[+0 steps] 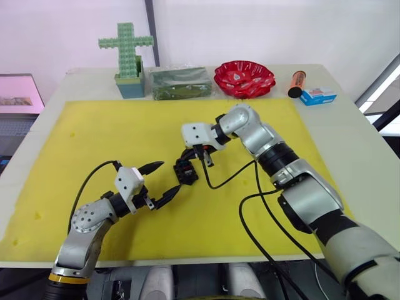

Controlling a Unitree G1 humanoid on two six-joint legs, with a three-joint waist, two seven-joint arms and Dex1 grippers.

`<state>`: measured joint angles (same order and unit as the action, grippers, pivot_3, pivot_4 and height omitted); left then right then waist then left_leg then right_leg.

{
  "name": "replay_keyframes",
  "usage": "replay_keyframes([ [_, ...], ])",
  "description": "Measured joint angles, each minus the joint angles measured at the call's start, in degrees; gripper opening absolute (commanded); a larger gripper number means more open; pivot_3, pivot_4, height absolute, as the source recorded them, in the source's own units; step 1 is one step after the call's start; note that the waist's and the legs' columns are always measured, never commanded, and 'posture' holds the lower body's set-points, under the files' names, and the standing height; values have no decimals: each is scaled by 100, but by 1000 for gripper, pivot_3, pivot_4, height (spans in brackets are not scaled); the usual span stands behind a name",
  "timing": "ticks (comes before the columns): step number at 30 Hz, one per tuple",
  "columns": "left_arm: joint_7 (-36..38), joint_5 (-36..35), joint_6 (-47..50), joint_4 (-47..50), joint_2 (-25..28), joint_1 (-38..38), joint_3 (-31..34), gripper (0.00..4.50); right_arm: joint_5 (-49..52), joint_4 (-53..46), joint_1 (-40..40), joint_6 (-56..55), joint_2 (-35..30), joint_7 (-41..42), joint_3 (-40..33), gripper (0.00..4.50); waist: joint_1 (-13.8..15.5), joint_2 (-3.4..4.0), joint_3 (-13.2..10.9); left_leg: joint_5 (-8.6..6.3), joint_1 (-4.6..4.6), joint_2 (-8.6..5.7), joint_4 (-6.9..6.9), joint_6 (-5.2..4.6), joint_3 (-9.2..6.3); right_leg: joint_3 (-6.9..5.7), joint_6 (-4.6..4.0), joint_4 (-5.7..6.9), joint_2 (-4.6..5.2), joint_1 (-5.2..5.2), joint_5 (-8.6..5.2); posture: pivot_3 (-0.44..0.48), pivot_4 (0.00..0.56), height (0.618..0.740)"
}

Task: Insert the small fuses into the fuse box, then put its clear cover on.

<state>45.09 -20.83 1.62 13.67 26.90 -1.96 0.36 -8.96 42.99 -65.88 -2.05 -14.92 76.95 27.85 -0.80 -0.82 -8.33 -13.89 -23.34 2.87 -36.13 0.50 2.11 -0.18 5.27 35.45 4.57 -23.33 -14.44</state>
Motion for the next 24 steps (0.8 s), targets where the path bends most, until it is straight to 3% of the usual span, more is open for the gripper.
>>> replay_keyframes([
  [4,17,8,-14,-7,0,10,0,4500,-35,16,-26,7,3,-8,-6,2102,-2,1,0,0,0,0,0,0,0,0,0,0,0,0,0,0,150,740],
  [24,51,14,-74,-19,-2,45,0,4500,257,-77,-30,708,26,454,-208,2102,-3,1,-1,0,0,0,1,0,0,0,0,0,0,-1,0,0,150,740],
])
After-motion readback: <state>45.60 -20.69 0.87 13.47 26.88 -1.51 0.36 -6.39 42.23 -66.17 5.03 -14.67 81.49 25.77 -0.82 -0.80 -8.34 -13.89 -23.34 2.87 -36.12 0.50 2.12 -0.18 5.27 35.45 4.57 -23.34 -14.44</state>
